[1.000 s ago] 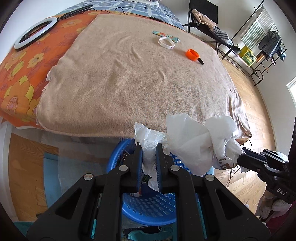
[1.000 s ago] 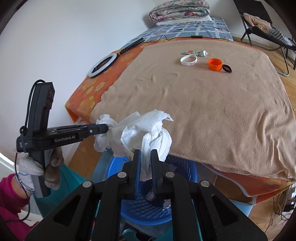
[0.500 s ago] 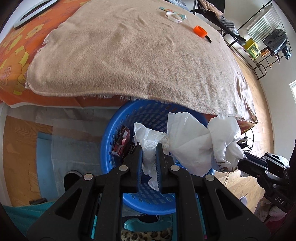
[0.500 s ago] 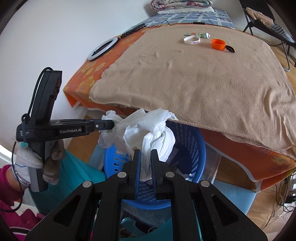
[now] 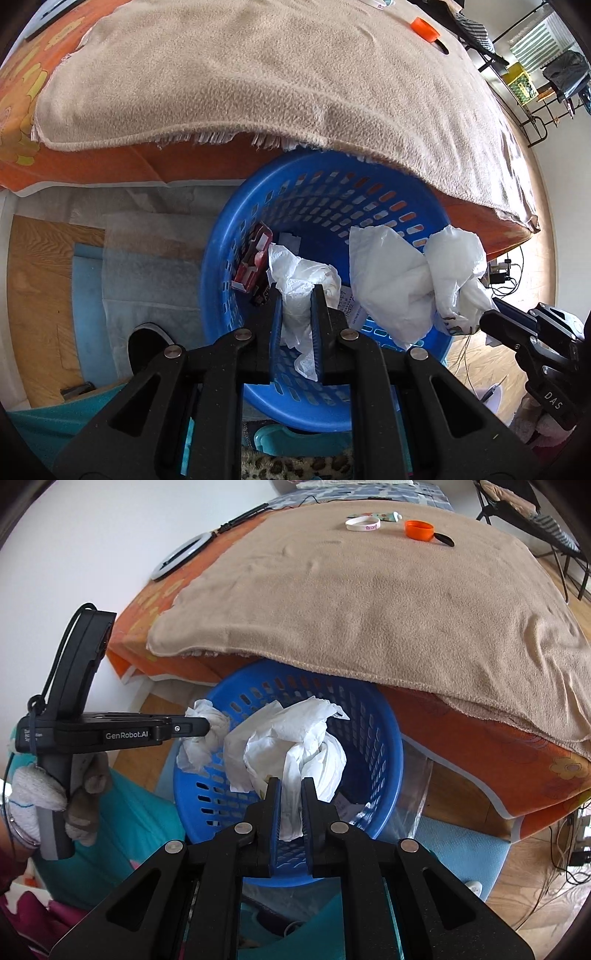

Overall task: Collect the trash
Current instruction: 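Carry both tissues over the blue basket and open both tools to drop them, then raise both tools back over the blanket toward the wristband and orange cap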

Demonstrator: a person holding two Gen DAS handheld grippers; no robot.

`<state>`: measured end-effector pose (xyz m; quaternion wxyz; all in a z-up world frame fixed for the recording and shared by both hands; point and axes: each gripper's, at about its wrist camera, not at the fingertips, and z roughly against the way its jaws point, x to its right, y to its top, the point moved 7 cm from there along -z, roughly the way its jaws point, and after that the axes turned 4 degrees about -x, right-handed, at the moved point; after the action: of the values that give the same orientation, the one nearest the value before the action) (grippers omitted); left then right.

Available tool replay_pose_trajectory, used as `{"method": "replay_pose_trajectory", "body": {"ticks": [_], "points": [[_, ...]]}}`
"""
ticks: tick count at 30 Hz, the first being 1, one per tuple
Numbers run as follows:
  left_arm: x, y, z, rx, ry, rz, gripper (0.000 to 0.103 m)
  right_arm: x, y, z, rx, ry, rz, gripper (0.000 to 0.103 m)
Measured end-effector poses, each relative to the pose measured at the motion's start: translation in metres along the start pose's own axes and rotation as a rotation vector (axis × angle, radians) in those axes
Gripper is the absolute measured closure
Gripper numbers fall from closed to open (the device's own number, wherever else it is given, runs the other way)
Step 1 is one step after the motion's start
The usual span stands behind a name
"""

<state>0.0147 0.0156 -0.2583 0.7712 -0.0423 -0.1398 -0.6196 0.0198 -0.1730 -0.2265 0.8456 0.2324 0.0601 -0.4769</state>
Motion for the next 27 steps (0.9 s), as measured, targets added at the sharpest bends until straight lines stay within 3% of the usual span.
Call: {"method": "replay_pose_trajectory", "body": {"ticks": [7, 13, 15, 18, 19, 21, 24, 27], "points": [[-0.001, 0.0, -0.003, -0.003, 0.013, -0.001, 0.091, 0.007, -0.002, -0.006, -0.013, -0.018, -0.026, 0.093], [0.0, 0.001, -0.002, 0.01, 0.035, -0.013, 0.067, 0.011, -0.003, -0.006, -0.018, -0.037, -0.035, 0.088], [0.0, 0.002, 0.0, 0.02, 0.043, -0.017, 0.057, 0.013, -0.003, -0.005, -0.018, -0.044, -0.039, 0.082], [0.0, 0.003, 0.001, 0.03, 0.051, -0.023, 0.056, 0.015, -0.002, -0.003, -0.006, -0.057, -0.046, 0.055], [0.001, 0.003, 0.002, 0.031, 0.055, -0.024, 0.055, 0.014, -0.001, -0.002, 0.0, -0.063, -0.046, 0.051], [0.0, 0.003, 0.003, 0.037, 0.06, -0.025, 0.044, 0.015, 0.0, 0.0, 0.002, -0.077, -0.047, 0.051], [0.001, 0.005, 0.007, 0.051, 0.064, -0.026, 0.043, 0.017, 0.002, 0.002, 0.007, -0.097, -0.051, 0.05], [0.0, 0.006, 0.009, 0.059, 0.067, -0.022, 0.043, 0.021, 0.005, 0.006, 0.019, -0.123, -0.058, 0.042]]}}
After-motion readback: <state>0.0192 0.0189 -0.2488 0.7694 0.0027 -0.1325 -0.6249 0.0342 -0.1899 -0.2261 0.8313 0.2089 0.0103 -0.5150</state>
